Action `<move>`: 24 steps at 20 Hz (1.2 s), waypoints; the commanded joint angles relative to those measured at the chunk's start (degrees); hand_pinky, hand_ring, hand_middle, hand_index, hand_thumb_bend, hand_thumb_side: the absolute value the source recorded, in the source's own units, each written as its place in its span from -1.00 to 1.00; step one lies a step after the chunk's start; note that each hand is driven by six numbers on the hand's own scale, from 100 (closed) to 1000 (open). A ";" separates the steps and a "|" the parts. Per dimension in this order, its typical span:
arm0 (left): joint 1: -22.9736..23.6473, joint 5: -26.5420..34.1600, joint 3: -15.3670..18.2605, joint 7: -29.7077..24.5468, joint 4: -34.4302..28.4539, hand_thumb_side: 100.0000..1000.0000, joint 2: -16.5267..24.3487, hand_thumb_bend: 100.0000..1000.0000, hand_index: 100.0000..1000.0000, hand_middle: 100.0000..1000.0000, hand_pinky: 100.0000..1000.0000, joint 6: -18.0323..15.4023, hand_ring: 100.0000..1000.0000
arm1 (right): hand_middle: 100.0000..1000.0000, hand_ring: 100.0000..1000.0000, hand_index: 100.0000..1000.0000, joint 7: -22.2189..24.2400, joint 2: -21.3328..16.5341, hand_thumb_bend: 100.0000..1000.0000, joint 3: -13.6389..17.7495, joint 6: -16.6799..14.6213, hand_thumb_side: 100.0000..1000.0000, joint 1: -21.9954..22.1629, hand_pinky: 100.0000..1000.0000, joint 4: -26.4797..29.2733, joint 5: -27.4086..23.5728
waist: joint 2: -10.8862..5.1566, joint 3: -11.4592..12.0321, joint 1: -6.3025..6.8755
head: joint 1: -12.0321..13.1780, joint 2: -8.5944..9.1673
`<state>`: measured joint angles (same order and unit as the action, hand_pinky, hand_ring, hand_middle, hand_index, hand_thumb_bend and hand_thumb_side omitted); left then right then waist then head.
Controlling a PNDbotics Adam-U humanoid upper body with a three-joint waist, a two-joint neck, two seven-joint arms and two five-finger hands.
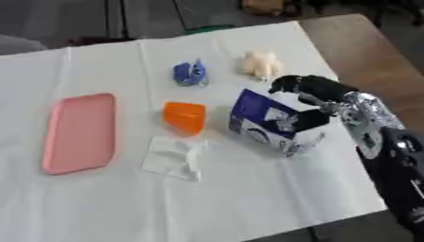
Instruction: Pick up objects on the table and place them in the box.
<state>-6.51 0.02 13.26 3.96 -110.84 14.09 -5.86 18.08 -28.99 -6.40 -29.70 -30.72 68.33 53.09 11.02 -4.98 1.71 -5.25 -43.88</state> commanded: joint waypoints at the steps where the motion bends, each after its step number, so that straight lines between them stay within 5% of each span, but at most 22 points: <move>1: -0.33 0.19 0.04 -0.17 -0.66 0.79 1.03 -0.85 0.64 0.34 0.17 -0.02 0.16 | 0.78 0.57 0.78 -0.18 -0.61 0.19 -0.08 -0.27 0.79 -0.48 0.58 -0.06 1.28 | -0.91 0.00 -0.08 | -0.24 -0.24; 13: -0.29 0.21 0.04 -0.27 -0.60 0.79 0.98 -0.85 0.64 0.34 0.16 0.00 0.17 | 0.78 0.58 0.77 0.36 0.02 0.19 -0.72 -1.07 0.80 -0.19 0.58 0.05 2.98 | -0.90 -0.04 -0.13 | -0.36 -0.24; 24: -0.21 0.20 0.10 -0.28 -0.51 0.79 1.15 -0.84 0.64 0.35 0.16 0.03 0.17 | 0.78 0.52 0.77 2.18 -2.08 0.17 1.21 0.65 0.72 0.68 0.56 6.96 -3.17 | -1.06 -0.23 -0.42 | -0.32 -0.24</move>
<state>-6.50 0.02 13.25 3.82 -110.81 14.09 -5.79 19.95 -28.95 -6.04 -29.36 -29.45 73.43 50.96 10.88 -5.17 1.36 -5.60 -43.88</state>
